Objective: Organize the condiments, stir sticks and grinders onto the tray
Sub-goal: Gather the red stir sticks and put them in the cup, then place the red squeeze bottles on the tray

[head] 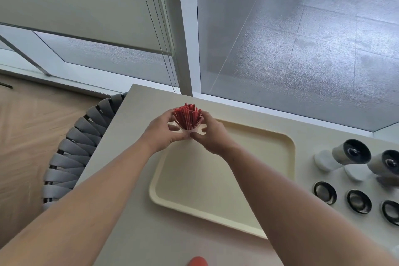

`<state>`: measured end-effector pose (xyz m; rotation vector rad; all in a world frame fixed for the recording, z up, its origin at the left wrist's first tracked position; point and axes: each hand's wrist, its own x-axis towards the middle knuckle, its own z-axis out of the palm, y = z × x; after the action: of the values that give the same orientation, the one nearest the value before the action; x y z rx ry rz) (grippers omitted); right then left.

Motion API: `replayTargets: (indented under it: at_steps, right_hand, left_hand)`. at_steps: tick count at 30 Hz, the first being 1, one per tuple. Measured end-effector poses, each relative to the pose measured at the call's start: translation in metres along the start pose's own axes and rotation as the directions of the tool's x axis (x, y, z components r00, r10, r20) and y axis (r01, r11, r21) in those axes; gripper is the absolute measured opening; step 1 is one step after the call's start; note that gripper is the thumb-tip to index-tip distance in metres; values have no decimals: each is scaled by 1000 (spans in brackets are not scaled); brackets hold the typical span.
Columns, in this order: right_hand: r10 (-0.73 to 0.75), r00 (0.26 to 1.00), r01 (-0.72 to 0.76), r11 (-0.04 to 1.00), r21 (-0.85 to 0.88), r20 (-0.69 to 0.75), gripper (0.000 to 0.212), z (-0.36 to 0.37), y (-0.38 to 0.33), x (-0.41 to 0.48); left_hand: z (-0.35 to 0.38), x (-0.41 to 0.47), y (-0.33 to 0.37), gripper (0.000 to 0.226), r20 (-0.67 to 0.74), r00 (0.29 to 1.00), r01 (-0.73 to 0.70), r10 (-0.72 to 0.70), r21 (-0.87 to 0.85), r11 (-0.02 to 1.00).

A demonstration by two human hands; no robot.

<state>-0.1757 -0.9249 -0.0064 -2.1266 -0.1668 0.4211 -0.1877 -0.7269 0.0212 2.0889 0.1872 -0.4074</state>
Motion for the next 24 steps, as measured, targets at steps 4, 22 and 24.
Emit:
replayTargets:
  at_steps: [4,22,24]
  right_hand:
    - [38,999,-37,999,-22,10,81,-3,2,-6]
    - [-29,1000,29,992,-123,6,61,-81,-11,-142]
    - [-56,998,59,991,-119,35,57,-87,-10,-168]
  left_hand:
    - [-2,-8,0,97,-18,999,38,-38,0,999]
    - [-18,-174,20,81,-155,975,168,-162,29,985]
    - [-9,-205,21,70,-173,974,156,-148,30,987]
